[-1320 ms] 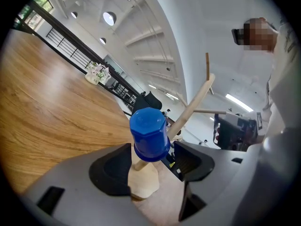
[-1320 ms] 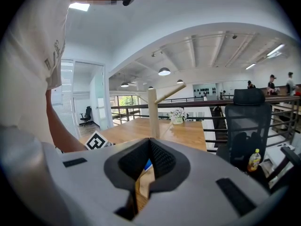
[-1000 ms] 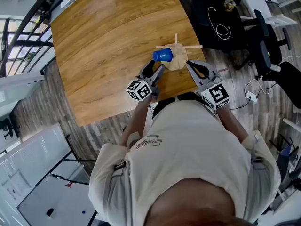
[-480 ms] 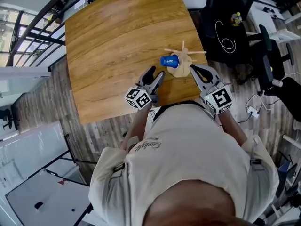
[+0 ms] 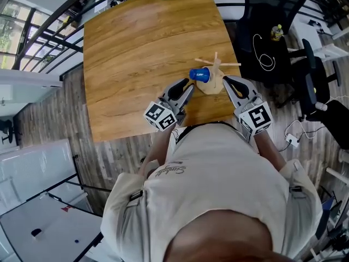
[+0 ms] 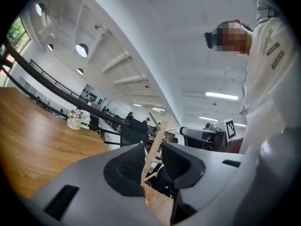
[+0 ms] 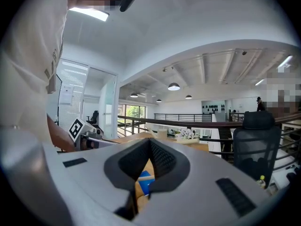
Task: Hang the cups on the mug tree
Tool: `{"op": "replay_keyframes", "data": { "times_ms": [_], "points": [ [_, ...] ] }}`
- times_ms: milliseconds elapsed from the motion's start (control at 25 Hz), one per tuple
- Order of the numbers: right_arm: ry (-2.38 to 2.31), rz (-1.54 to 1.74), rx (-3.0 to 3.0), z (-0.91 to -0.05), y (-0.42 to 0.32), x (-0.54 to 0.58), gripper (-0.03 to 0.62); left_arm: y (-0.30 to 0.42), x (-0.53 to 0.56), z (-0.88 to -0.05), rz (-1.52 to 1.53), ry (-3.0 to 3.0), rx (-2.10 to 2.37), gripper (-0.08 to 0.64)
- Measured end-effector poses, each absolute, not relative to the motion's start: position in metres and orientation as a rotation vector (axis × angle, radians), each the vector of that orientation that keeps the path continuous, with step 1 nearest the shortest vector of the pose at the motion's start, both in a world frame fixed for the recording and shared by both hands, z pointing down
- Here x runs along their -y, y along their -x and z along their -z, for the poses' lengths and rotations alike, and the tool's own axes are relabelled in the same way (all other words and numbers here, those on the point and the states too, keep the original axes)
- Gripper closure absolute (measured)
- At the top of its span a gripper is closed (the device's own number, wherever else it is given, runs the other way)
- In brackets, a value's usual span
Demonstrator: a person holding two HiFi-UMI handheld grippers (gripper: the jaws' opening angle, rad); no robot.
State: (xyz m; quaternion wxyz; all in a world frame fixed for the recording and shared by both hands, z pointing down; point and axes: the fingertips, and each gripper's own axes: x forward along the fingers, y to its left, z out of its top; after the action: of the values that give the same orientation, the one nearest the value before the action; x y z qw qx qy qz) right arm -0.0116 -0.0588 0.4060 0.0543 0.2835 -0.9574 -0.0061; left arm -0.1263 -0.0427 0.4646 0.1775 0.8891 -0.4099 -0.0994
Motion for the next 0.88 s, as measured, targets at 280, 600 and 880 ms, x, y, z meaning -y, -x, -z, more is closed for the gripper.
{"op": "replay_keyframes", "data": {
  "times_ms": [280,600,880],
  "points": [
    [-0.872,0.079,2.963,-0.377,0.013,0.062,0.597,0.133,0.045,-0.413,0.315,-2.572,1.199,0.522],
    [-0.848,0.251,3.015,-0.335,0.018,0.065,0.597,0.149,0.054,-0.383,0.224,-2.579,1.314,0.526],
    [-0.862,0.282,3.050,-0.312,0.019,0.076,0.597,0.160,0.064,-0.356,0.138,-2.610,1.429,0.526]
  ]
}}
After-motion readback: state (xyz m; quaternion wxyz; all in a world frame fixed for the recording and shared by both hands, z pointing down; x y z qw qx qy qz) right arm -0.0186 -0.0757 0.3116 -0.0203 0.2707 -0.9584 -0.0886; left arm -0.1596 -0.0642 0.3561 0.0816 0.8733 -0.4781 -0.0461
